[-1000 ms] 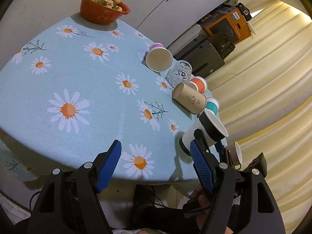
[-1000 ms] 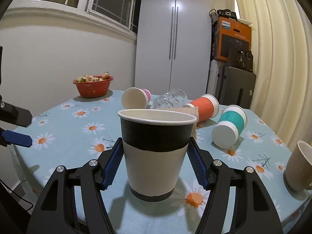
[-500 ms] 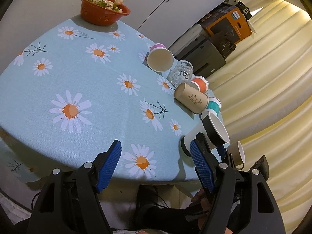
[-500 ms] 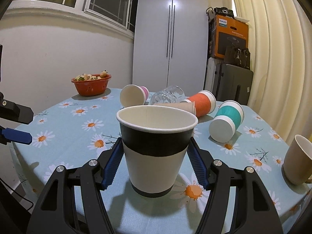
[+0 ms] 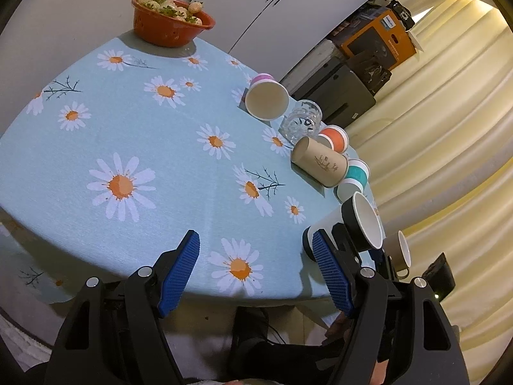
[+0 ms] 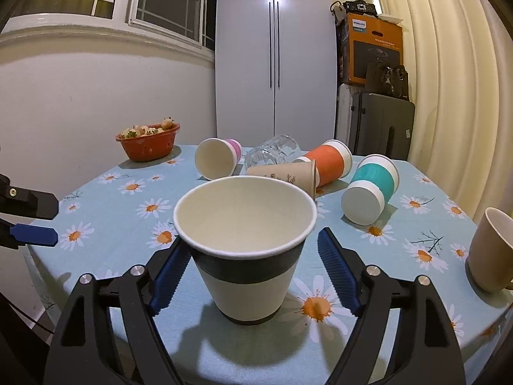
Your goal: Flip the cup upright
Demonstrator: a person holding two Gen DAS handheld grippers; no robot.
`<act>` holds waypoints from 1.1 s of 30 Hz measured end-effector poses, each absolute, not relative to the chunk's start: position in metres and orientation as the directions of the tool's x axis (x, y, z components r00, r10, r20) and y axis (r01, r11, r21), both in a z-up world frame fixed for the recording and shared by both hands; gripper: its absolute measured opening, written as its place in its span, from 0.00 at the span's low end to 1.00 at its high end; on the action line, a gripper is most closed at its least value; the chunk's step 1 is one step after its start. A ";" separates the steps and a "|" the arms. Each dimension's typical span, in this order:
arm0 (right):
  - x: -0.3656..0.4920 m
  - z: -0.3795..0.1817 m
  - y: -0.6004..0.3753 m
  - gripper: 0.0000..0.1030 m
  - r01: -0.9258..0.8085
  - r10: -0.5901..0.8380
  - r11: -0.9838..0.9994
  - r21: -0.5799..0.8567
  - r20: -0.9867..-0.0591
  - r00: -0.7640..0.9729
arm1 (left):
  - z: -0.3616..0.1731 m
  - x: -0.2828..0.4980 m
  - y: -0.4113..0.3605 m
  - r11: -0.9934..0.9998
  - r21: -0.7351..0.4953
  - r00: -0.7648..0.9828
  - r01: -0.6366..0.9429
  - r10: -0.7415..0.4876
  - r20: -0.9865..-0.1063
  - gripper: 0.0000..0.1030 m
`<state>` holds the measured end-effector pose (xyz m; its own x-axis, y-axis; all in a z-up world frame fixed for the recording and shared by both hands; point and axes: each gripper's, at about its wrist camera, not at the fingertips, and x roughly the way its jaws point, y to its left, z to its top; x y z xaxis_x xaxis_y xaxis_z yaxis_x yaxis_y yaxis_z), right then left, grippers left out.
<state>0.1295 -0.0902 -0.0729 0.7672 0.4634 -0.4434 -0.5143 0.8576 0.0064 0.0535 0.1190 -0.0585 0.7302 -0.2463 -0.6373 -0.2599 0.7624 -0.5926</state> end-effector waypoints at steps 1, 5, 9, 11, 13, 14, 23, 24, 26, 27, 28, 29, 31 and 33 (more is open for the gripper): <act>0.128 -0.071 -0.091 0.84 -0.517 0.469 0.856 0.013 -0.440 0.766 | -0.058 0.053 0.119 0.764 -0.591 0.732 -0.260 -0.244 -0.637 0.69; 0.122 -0.064 -0.094 0.89 -0.525 0.479 0.851 0.020 -0.439 0.760 | -0.058 0.053 0.118 0.775 -0.575 0.726 -0.260 -0.235 -0.646 0.69; 0.114 -0.056 -0.099 0.91 -0.526 0.482 0.850 0.024 -0.439 0.758 | -0.056 0.052 0.115 0.792 -0.552 0.727 -0.260 -0.216 -0.652 0.69; 0.107 -0.049 -0.103 0.93 -0.532 0.489 0.846 0.029 -0.439 0.754 | -0.054 0.051 0.113 0.797 -0.548 0.730 -0.252 -0.215 -0.648 0.69; 0.102 -0.040 -0.106 0.95 -0.550 0.501 0.835 0.019 -0.440 0.745 | -0.052 0.049 0.110 0.809 -0.536 0.735 -0.240 -0.210 -0.645 0.69; 0.098 -0.035 -0.108 0.95 -0.554 0.502 0.833 0.009 -0.433 0.748 | -0.050 0.049 0.109 0.815 -0.529 0.737 -0.235 -0.205 -0.644 0.69; 0.082 0.006 -0.149 0.95 -0.546 0.508 0.837 0.043 -0.432 0.745 | -0.034 0.041 0.090 0.883 -0.439 0.765 -0.165 -0.167 -0.622 0.85; 0.081 0.010 -0.153 0.95 -0.548 0.510 0.836 0.043 -0.433 0.744 | -0.032 0.039 0.086 0.892 -0.426 0.769 -0.150 -0.166 -0.618 0.85; 0.079 0.019 -0.164 0.95 -0.553 0.514 0.833 0.038 -0.426 0.745 | -0.027 0.035 0.078 0.912 -0.391 0.778 -0.124 -0.156 -0.609 0.85; 0.077 0.023 -0.168 0.95 -0.550 0.510 0.834 0.033 -0.426 0.747 | -0.026 0.034 0.075 0.917 -0.382 0.781 -0.112 -0.157 -0.605 0.85; 0.076 0.027 -0.174 0.95 -0.552 0.508 0.834 0.030 -0.433 0.744 | -0.024 0.030 0.071 0.921 -0.378 0.786 -0.091 -0.167 -0.596 0.86; 0.074 0.030 -0.178 0.95 -0.554 0.509 0.832 0.030 -0.437 0.741 | -0.023 0.028 0.068 0.923 -0.376 0.790 -0.080 -0.172 -0.589 0.87; 0.071 0.035 -0.187 0.95 -0.556 0.509 0.830 0.034 -0.452 0.733 | -0.020 0.021 0.061 0.931 -0.360 0.798 -0.059 -0.173 -0.577 0.94; 0.069 0.038 -0.193 0.95 -0.563 0.514 0.825 0.044 -0.473 0.716 | -0.017 0.014 0.053 0.940 -0.339 0.802 -0.030 -0.179 -0.569 0.94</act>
